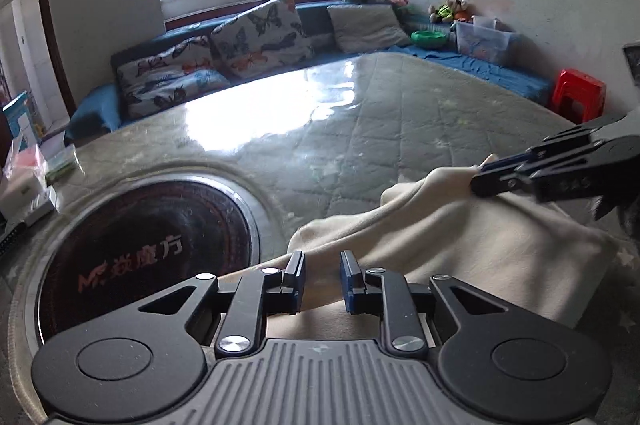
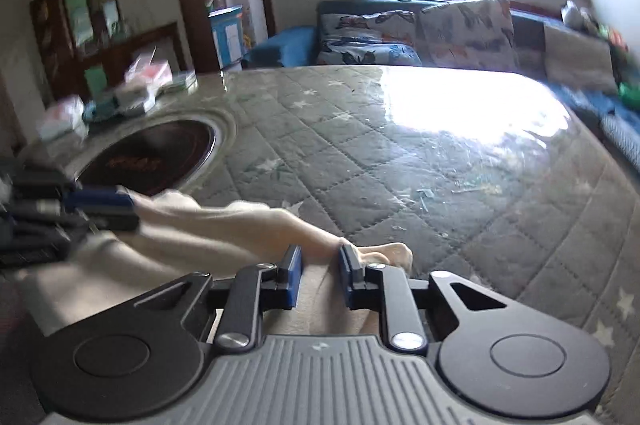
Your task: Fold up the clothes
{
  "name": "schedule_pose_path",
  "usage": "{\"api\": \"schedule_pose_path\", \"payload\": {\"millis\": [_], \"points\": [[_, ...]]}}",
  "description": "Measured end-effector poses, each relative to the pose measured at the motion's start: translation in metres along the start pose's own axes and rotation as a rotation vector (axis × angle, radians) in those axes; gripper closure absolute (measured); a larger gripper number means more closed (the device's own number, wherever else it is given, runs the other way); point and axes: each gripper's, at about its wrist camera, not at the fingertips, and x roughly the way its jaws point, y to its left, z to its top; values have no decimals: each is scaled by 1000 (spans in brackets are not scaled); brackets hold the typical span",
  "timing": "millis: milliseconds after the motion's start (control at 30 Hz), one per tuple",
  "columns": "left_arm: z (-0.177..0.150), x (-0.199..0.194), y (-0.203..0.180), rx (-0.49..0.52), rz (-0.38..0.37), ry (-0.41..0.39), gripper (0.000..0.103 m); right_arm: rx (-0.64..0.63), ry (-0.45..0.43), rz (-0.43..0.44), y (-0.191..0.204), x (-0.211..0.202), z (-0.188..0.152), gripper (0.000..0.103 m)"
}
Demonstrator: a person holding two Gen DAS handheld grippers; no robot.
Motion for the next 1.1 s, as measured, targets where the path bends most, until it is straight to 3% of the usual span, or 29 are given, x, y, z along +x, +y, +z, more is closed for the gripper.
{"api": "schedule_pose_path", "payload": {"millis": [67, 300, 467, 733, 933, 1100], "points": [[2, 1, 5, -20, 10, 3, 81, -31, -12, -18, 5, -4, 5, 85], [10, 10, 4, -5, 9, 21, 79, -129, -29, 71, 27, 2, 24, 81], [12, 17, 5, 16, 33, 33, 61, -183, 39, 82, 44, 33, 36, 76], [15, 23, 11, -7, -3, 28, 66, -206, 109, 62, 47, 57, 37, 77], [16, 8, 7, -21, 30, -22, 66, -172, 53, 50, 41, 54, 35, 76], [11, -18, 0, -38, 9, -65, 66, -230, 16, 118, 54, 20, 27, 76]]}}
